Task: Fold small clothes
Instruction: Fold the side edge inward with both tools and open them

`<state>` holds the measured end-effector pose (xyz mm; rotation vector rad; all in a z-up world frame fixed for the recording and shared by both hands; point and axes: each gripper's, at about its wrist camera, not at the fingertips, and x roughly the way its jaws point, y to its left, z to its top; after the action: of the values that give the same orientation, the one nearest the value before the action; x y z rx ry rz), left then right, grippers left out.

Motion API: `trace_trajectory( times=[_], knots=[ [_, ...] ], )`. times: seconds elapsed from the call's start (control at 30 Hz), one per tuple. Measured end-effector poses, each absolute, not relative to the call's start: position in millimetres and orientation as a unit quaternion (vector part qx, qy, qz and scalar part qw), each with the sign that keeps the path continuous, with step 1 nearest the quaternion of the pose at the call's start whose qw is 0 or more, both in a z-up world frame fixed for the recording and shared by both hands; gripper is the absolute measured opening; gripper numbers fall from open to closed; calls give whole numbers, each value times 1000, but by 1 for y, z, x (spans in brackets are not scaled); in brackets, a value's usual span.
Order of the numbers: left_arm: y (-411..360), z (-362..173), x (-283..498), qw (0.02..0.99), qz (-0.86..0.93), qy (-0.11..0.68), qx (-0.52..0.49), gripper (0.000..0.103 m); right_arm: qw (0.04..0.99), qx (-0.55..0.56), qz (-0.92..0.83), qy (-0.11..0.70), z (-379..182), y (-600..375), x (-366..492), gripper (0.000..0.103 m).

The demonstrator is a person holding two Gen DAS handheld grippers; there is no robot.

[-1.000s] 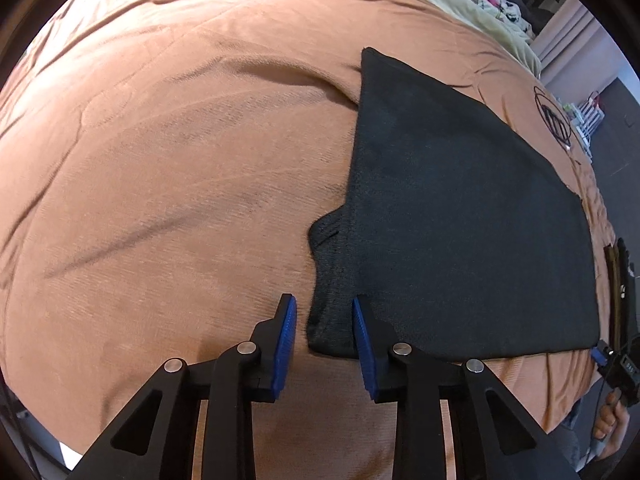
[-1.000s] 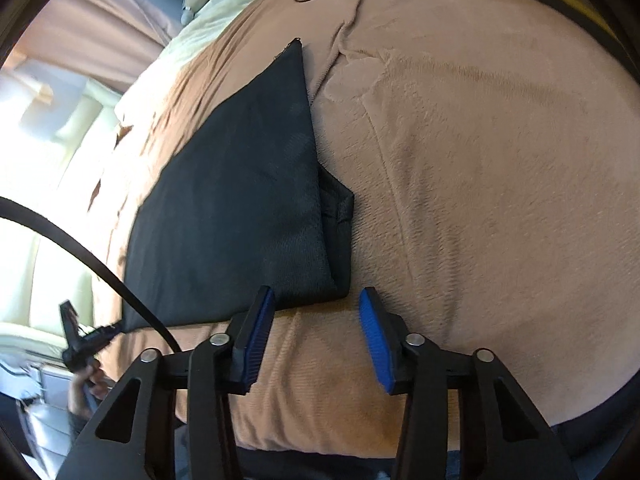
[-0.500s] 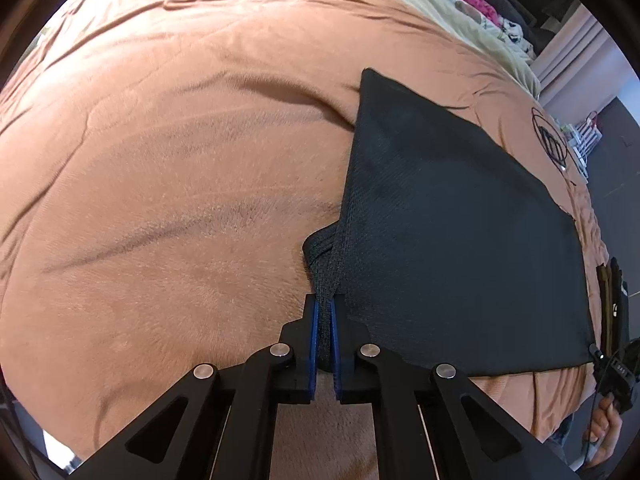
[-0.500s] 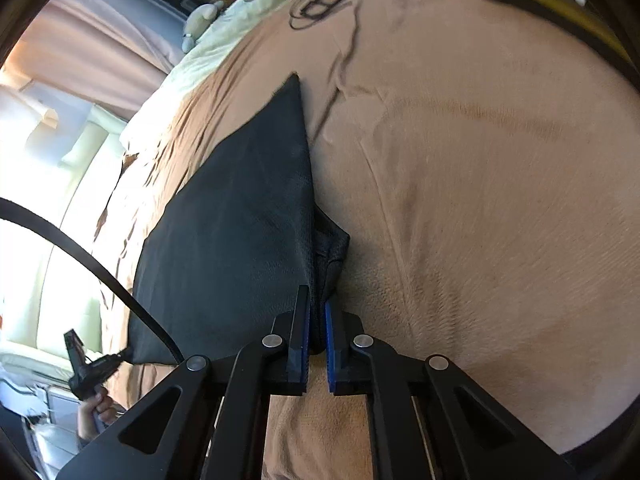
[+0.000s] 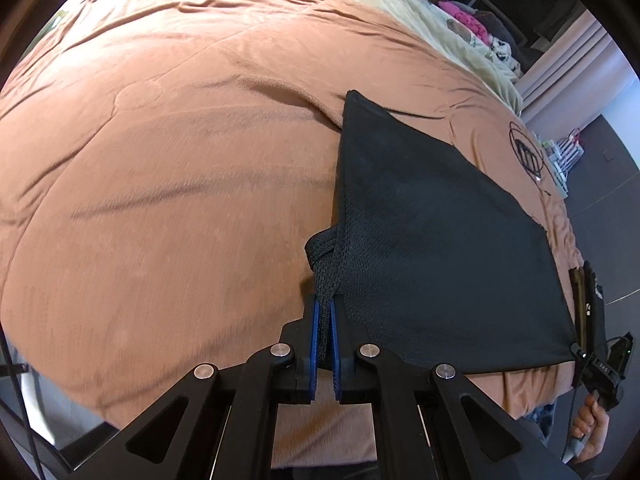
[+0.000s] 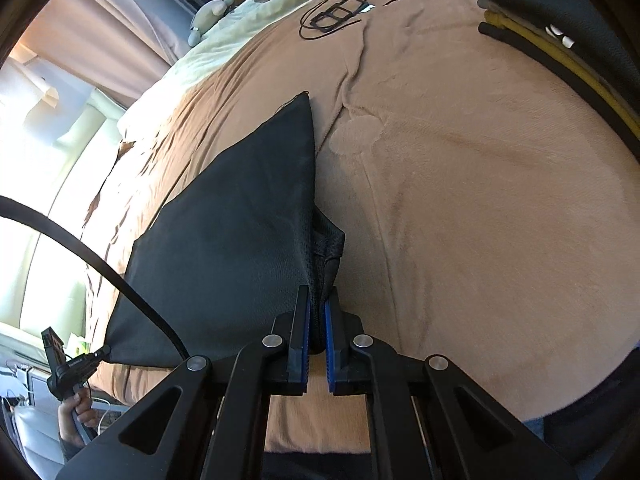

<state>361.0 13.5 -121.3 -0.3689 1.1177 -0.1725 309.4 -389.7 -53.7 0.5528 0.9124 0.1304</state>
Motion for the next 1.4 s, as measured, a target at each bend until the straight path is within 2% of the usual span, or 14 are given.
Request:
trace_trajectory(
  times=[0.33,0.37,0.4,0.43,0.5,0.57,1.07,1.3,1.4],
  knots=[
    [14,-142,360,815,-84,541,-190,6,877,202,-26,435,-16,-382,291,5],
    [14,-144,361,813,-85,543,-192,7,880,198,-24,431,-9,-376,289,9],
    [16,-145,360,812,-86,545,-194,9,882,191,-25,429,-4,-374,285,17],
    [16,-146,359,810,-87,545,-198,12,886,179,-24,428,3,-368,283,22],
    [17,-146,357,810,-91,541,-207,40,891,166,-12,422,12,-357,279,39],
    [15,-145,356,812,-95,535,-212,46,896,156,6,417,21,-345,276,43],
    [28,-155,347,793,-97,538,-270,45,878,102,131,449,23,-237,322,43],
    [35,-159,349,792,-94,534,-282,29,858,77,144,486,0,-201,371,43],
    [37,-161,349,790,-95,533,-289,26,853,74,146,495,-7,-190,385,41]
  ],
)
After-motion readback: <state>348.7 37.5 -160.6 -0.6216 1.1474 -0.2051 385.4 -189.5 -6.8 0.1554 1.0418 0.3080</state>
